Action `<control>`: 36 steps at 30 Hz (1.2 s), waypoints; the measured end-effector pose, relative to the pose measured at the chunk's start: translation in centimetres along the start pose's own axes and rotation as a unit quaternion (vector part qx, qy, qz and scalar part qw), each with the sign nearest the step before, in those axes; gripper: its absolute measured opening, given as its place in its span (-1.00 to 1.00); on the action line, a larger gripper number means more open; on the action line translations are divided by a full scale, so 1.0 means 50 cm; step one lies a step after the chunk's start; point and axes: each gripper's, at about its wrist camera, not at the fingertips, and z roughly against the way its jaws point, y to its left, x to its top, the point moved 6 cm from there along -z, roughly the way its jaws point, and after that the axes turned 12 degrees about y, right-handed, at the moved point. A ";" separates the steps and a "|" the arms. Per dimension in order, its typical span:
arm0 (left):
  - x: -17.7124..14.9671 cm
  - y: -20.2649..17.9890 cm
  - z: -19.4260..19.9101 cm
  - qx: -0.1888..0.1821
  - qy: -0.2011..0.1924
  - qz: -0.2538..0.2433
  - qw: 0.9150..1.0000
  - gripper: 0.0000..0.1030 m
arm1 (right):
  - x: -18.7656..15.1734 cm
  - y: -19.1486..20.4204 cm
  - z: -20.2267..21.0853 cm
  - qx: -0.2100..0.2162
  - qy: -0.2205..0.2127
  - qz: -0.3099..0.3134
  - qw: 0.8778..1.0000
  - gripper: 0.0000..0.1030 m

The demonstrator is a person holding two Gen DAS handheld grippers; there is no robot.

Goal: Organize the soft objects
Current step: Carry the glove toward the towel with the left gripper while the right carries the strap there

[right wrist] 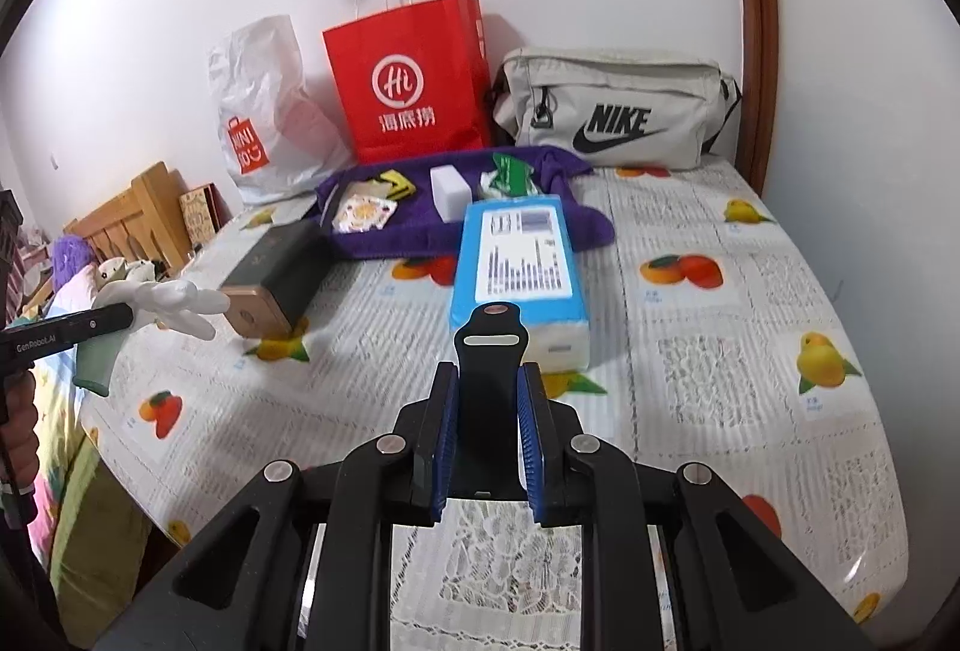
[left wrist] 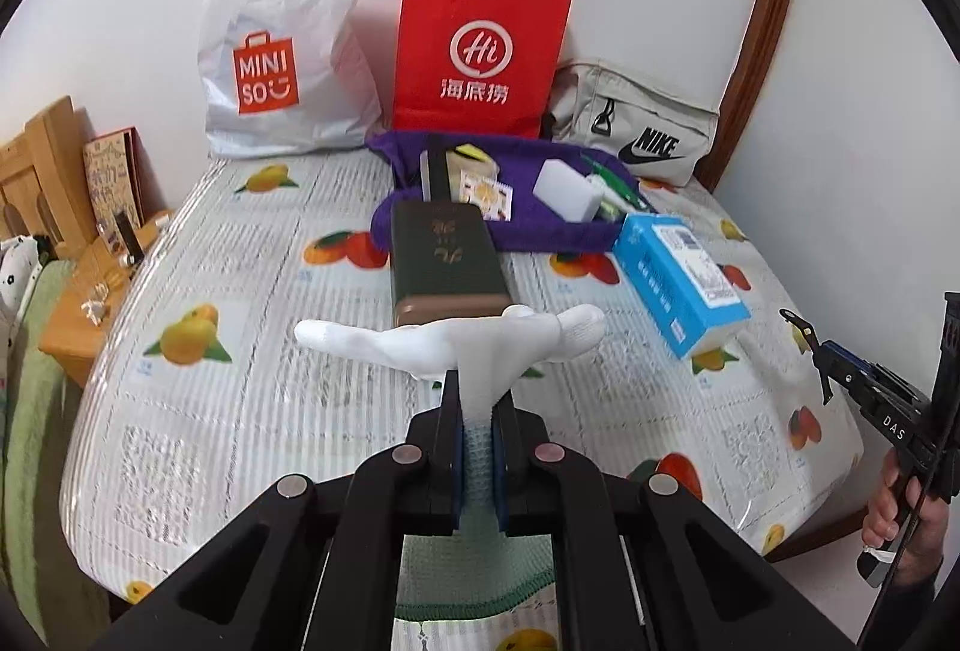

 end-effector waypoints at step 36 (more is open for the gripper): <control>0.220 0.002 -0.078 -0.013 -0.007 0.020 1.000 -0.85 | 0.240 0.009 -0.084 0.013 -0.007 0.022 1.000 -0.61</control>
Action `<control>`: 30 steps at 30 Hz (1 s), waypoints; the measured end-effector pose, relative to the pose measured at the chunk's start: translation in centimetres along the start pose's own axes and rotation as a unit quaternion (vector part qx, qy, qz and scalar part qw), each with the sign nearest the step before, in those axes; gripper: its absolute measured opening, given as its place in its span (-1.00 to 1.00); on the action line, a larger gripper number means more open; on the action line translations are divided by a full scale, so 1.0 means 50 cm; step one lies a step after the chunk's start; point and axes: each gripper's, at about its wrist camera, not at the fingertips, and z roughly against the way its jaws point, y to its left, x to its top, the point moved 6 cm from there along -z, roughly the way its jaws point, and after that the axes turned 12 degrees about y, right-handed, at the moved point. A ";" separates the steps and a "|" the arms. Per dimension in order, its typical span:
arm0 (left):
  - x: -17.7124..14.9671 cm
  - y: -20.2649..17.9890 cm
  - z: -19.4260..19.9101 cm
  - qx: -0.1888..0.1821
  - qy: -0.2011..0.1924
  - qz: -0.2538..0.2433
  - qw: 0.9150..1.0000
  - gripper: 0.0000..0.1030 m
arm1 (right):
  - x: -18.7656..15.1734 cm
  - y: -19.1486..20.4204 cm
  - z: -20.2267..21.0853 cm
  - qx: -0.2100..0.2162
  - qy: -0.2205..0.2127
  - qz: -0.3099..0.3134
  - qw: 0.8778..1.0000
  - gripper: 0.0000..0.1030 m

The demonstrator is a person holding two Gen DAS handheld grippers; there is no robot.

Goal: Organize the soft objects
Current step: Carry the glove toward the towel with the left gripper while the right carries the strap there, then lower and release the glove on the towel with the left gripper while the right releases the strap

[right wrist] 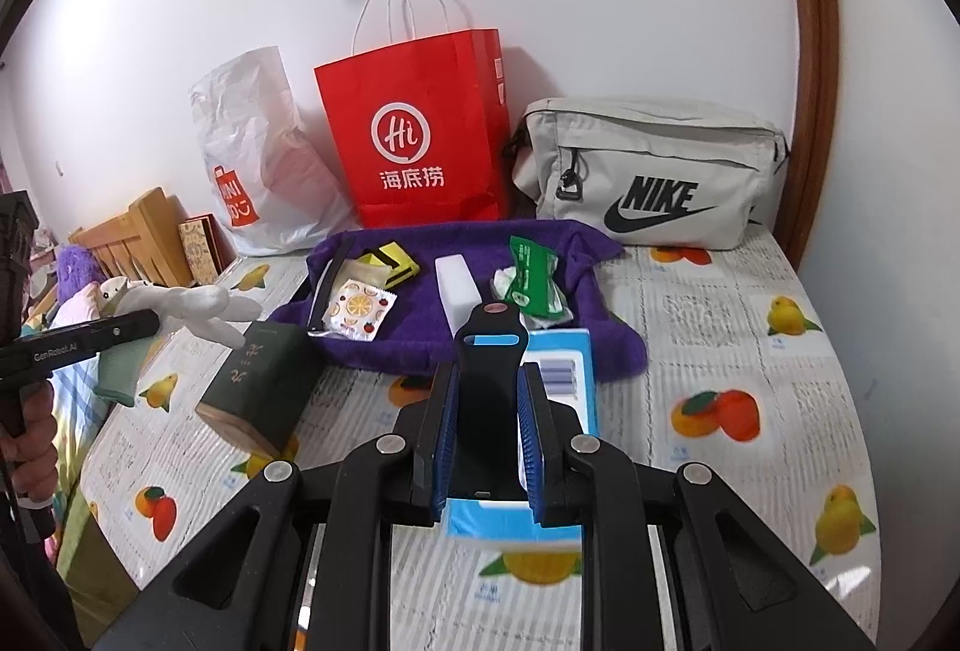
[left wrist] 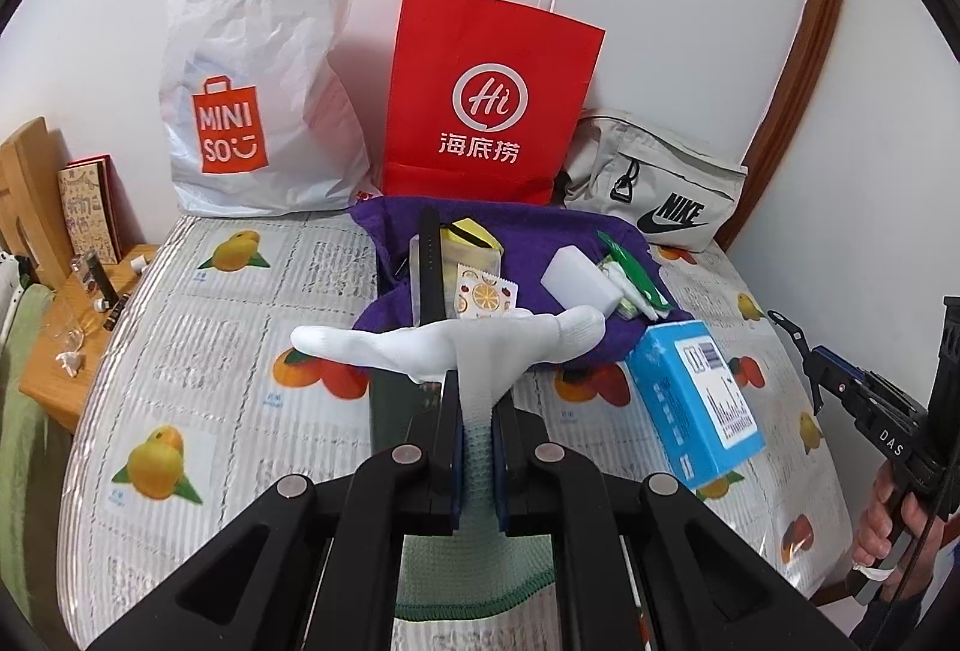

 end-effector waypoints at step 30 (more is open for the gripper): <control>0.181 -0.023 -0.170 -0.005 0.014 -0.005 1.000 -0.85 | 0.160 -0.030 -0.219 0.007 0.024 0.020 0.999 -0.61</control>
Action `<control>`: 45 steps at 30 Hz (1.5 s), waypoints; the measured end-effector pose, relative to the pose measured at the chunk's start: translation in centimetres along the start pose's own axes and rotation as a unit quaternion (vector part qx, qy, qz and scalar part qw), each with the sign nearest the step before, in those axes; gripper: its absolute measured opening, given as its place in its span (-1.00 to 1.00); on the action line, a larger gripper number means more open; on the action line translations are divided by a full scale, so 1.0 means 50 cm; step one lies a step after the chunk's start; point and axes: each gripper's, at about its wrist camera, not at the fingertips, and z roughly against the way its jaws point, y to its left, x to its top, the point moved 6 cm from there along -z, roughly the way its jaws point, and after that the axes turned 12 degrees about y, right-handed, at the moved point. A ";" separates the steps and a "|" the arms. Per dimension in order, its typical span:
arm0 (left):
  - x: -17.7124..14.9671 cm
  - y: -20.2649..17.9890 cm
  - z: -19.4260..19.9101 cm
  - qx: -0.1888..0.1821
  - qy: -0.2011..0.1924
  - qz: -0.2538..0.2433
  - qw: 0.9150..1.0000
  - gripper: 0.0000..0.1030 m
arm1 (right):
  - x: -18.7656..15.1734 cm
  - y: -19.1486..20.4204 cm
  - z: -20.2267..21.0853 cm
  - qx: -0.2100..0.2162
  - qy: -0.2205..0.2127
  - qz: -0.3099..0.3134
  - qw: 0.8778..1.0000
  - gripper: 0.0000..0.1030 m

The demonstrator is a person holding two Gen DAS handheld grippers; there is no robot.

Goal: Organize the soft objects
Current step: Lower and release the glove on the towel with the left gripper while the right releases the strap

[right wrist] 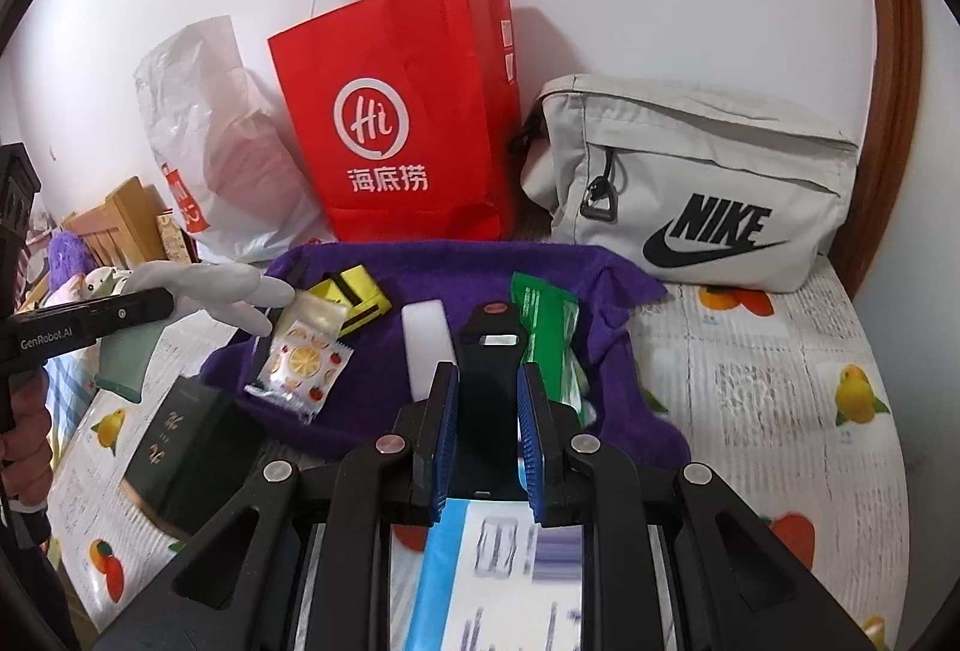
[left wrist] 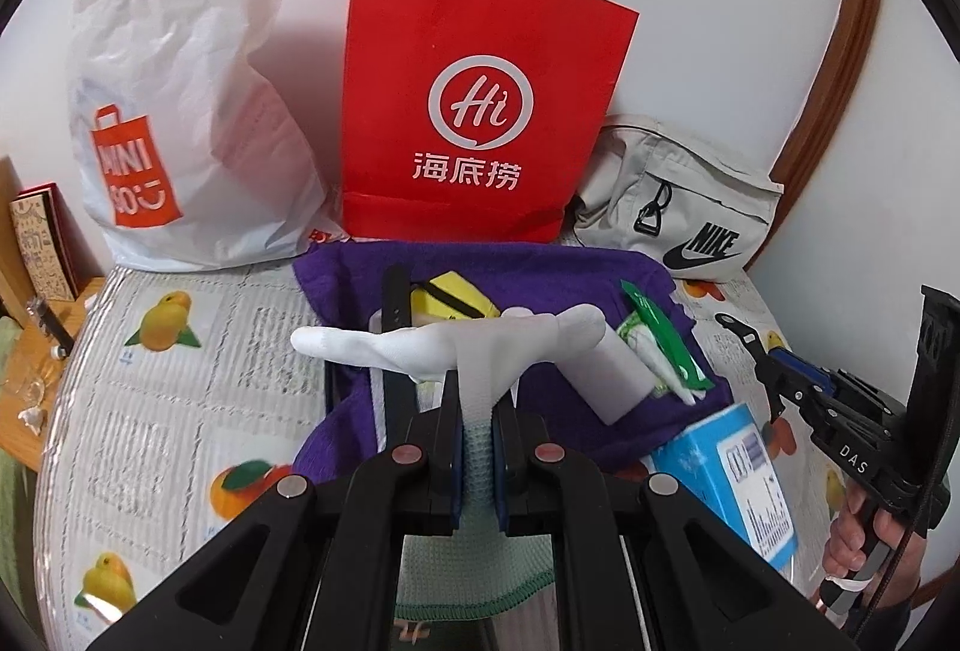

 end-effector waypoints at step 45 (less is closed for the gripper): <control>0.072 -0.050 -0.232 0.003 0.091 -0.014 0.996 -0.39 | 0.081 -0.030 -0.226 0.033 0.095 0.002 0.995 -0.59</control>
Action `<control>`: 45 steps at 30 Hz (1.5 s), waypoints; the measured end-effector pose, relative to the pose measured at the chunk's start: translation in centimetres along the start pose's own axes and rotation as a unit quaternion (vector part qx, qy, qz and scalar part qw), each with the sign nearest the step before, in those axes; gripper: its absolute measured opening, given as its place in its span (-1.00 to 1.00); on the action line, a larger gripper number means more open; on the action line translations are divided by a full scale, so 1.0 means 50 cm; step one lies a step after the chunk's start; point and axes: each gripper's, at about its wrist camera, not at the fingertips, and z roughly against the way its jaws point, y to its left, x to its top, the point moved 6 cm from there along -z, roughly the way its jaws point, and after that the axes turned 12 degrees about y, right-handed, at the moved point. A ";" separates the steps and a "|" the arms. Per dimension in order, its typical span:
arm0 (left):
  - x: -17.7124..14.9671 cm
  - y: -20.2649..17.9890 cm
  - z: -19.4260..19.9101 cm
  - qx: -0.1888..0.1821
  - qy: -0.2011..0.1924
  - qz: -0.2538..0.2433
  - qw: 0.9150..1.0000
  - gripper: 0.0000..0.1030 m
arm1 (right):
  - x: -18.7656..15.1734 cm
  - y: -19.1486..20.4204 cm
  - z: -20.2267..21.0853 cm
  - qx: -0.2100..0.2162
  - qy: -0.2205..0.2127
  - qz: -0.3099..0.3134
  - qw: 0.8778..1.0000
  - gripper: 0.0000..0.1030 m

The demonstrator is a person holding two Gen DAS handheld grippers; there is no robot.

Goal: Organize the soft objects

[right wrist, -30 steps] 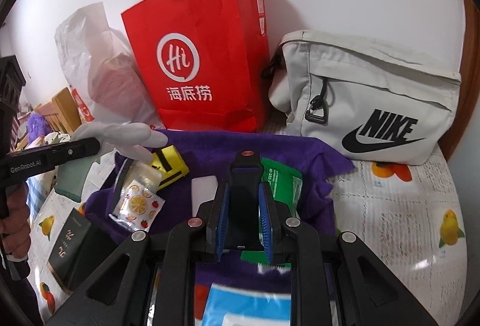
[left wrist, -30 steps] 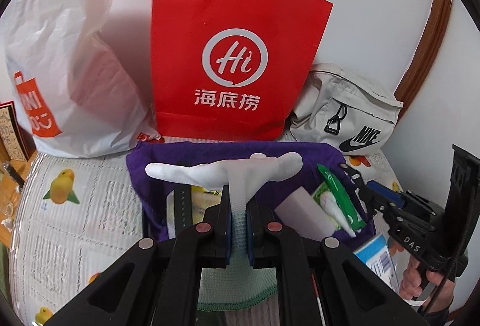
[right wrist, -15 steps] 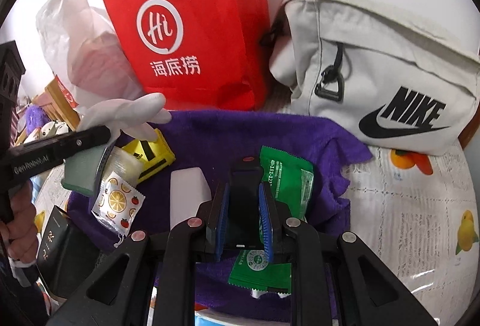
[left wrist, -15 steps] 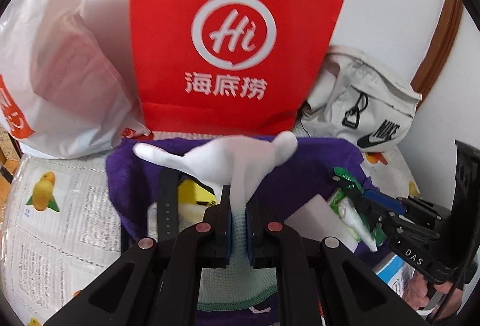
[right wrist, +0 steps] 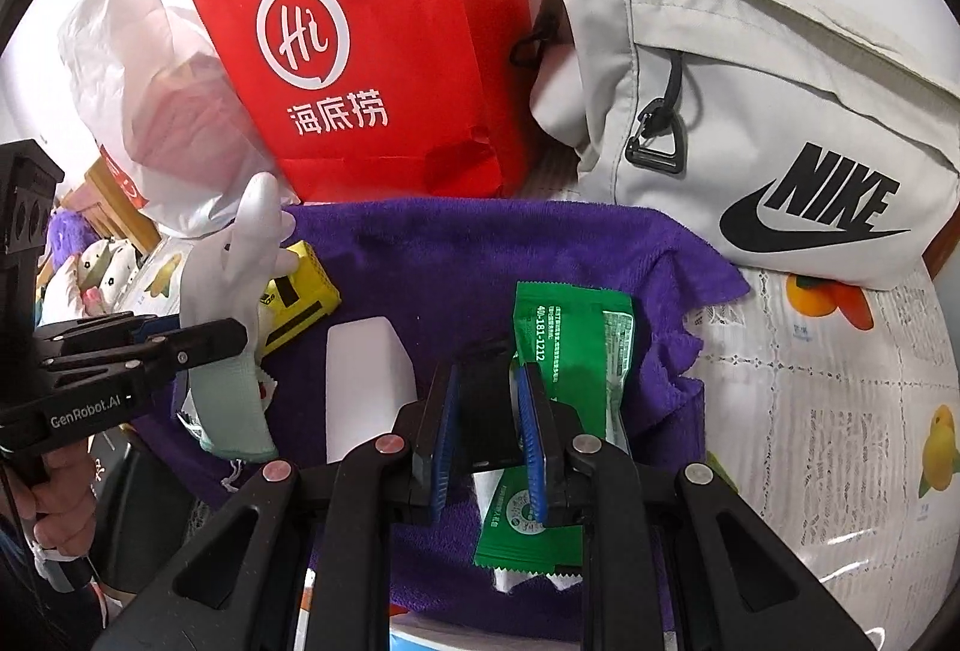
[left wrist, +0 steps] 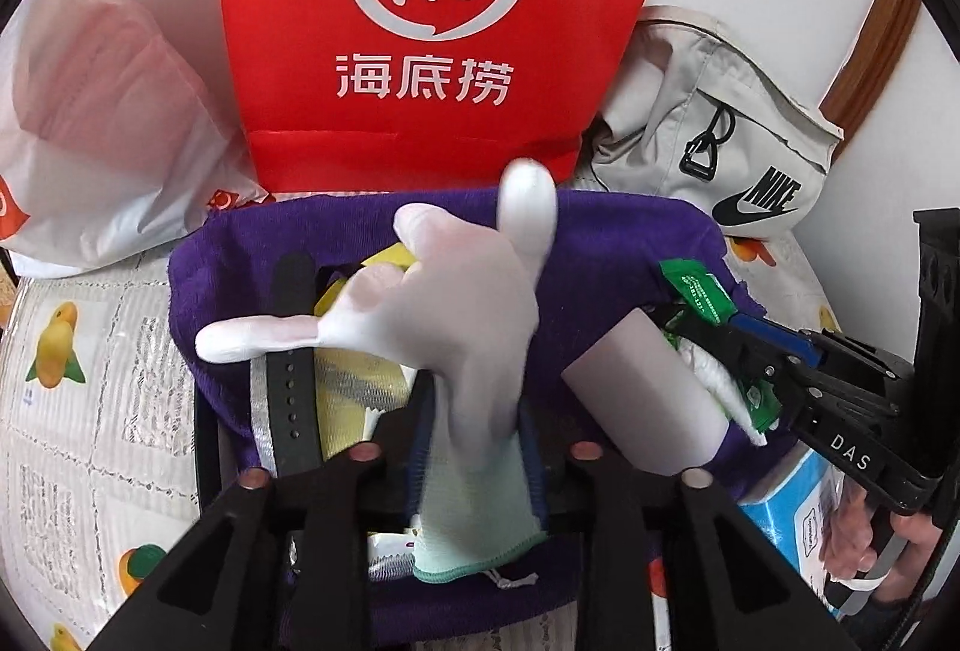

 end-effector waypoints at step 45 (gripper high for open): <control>-0.293 -0.011 0.353 0.004 -0.076 0.024 0.997 0.77 | -0.249 0.179 0.373 -0.074 -0.121 -0.009 0.990 0.91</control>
